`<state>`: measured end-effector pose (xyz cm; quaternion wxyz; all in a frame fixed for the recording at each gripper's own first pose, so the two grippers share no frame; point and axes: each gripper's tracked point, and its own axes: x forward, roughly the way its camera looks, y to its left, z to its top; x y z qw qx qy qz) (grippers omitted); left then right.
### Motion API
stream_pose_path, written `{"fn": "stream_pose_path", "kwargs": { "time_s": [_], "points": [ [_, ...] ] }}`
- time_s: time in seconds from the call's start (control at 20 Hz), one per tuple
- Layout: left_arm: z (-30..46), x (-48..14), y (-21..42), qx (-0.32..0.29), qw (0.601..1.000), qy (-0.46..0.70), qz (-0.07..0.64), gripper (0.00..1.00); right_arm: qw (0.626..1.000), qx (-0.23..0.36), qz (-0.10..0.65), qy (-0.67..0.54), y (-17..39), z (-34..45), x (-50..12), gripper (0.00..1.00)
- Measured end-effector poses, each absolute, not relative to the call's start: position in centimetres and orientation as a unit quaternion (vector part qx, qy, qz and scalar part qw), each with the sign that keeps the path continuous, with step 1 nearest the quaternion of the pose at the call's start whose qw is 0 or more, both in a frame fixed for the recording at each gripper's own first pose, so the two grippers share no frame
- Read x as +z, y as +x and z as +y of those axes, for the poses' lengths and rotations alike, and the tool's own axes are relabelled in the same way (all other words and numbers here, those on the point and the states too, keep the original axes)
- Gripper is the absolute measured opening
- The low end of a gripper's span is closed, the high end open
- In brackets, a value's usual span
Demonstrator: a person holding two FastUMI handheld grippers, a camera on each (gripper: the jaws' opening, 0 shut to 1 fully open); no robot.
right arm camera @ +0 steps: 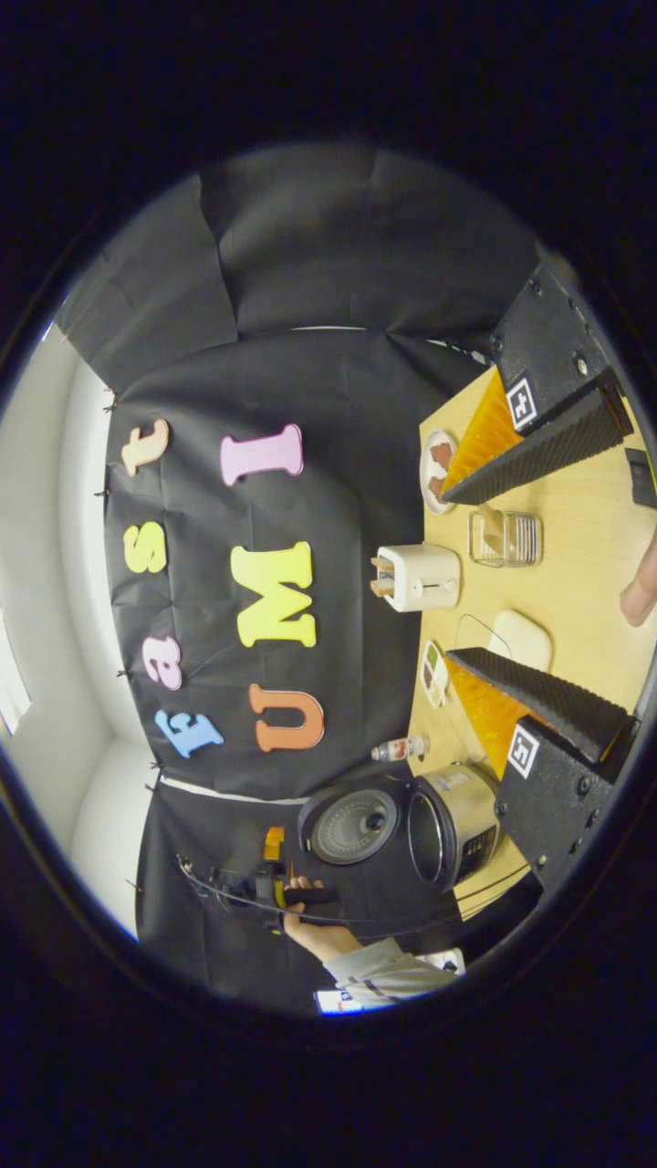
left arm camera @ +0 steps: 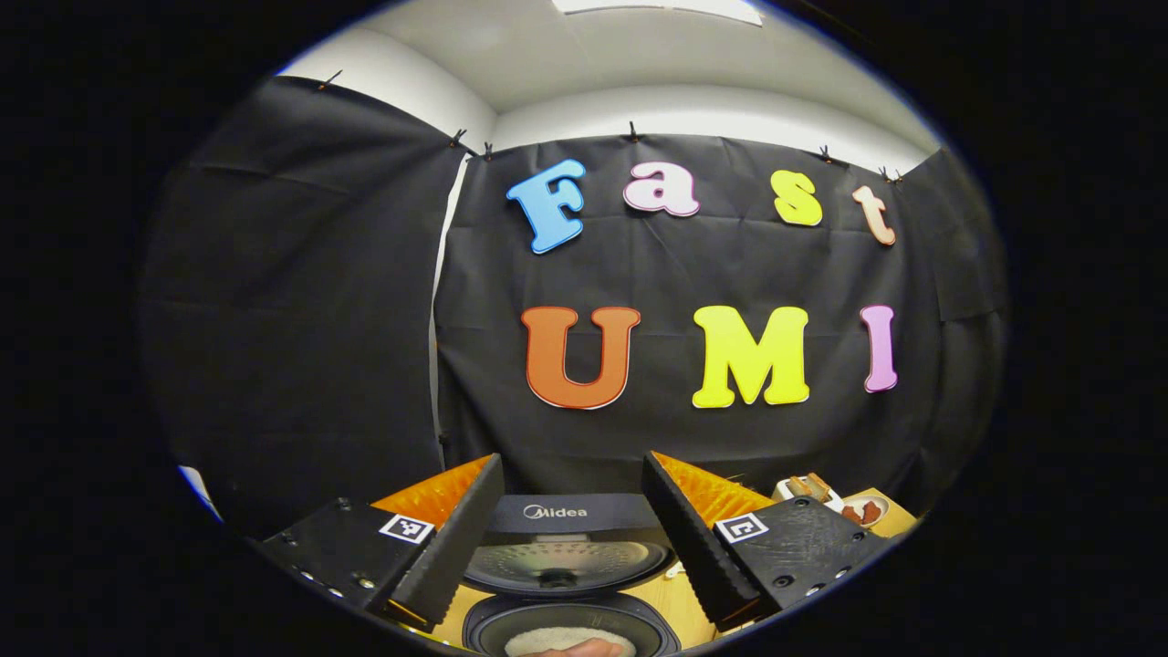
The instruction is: Close the left gripper, press the button to open the rice cooker; take a wooden spoon from the chopstick holder with the right hand, scoop a spoonful of rice and pour it into the rice cooker, then put the wooden spoon back into the chopstick holder.
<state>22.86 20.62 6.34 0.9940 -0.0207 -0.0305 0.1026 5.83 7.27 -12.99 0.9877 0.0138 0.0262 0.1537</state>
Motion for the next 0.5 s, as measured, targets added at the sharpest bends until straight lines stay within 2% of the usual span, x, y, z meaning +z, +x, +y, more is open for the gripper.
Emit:
{"fn": "stream_pose_path", "kwargs": {
  "time_s": [0.1, 0.15, 0.35, 0.4, 0.45, 0.5],
  "points": [
    [21.6, 5.6, 24.5, 0.107, 0.994, -0.025, -0.019, 1.00, 0.987, 0.157, 0.028, 0.009, 6.1, 7.6, -13.5, 1.00],
    [22.1, 5.2, 25.2, 0.111, 0.993, -0.028, -0.011, 0.95, 0.987, 0.159, 0.030, 0.006, 6.2, 7.9, -13.8, 1.00],
    [23.5, 3.1, 27.3, 0.121, 0.992, -0.032, 0.033, 0.95, 0.985, 0.164, 0.044, 0.004, 6.3, 8.5, -14.8, 1.00],
    [23.6, 3.4, 27.3, 0.119, 0.992, -0.042, 0.026, 0.97, 0.985, 0.164, 0.044, 0.002, 6.2, 8.6, -14.7, 0.97],
    [23.8, 3.3, 27.2, 0.126, 0.990, -0.047, 0.039, 0.89, 0.986, 0.161, 0.043, 0.000, 6.1, 8.4, -14.6, 1.00],
    [23.7, 3.2, 27.1, 0.128, 0.990, -0.049, 0.045, 0.98, 0.987, 0.157, 0.041, -0.001, 6.0, 8.2, -14.5, 0.97]
  ]
}}
